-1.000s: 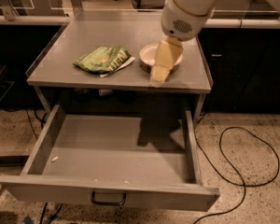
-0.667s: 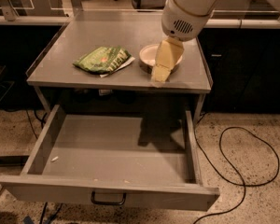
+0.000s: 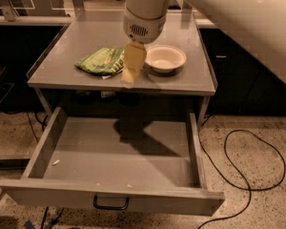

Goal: Place green jalapeno chip bag into top drawer

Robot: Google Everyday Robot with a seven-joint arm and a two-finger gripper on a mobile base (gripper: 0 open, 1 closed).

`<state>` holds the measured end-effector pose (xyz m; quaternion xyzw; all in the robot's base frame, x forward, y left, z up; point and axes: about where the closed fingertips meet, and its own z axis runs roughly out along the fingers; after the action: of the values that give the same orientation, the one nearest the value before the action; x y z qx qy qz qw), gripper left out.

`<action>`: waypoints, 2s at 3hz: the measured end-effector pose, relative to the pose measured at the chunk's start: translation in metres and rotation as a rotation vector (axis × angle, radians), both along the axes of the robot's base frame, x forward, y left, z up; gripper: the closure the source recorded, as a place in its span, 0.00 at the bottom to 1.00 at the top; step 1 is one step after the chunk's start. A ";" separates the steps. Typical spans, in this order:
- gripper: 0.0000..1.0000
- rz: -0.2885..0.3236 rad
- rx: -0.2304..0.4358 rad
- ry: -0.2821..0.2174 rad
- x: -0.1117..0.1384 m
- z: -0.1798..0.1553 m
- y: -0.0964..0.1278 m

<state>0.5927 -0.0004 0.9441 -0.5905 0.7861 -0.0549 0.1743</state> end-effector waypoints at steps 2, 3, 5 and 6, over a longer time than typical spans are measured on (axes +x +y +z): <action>0.00 0.028 0.070 0.007 0.013 -0.002 0.014; 0.00 0.112 0.153 0.062 0.069 -0.014 0.064; 0.00 0.096 0.155 0.076 0.081 -0.021 0.076; 0.00 0.082 0.123 0.102 0.098 -0.036 0.092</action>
Offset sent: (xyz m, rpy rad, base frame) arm 0.0318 0.0290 -0.0016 0.1820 0.0233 0.0664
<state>0.6907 0.0920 0.9085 -0.6124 0.7710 0.0309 0.1720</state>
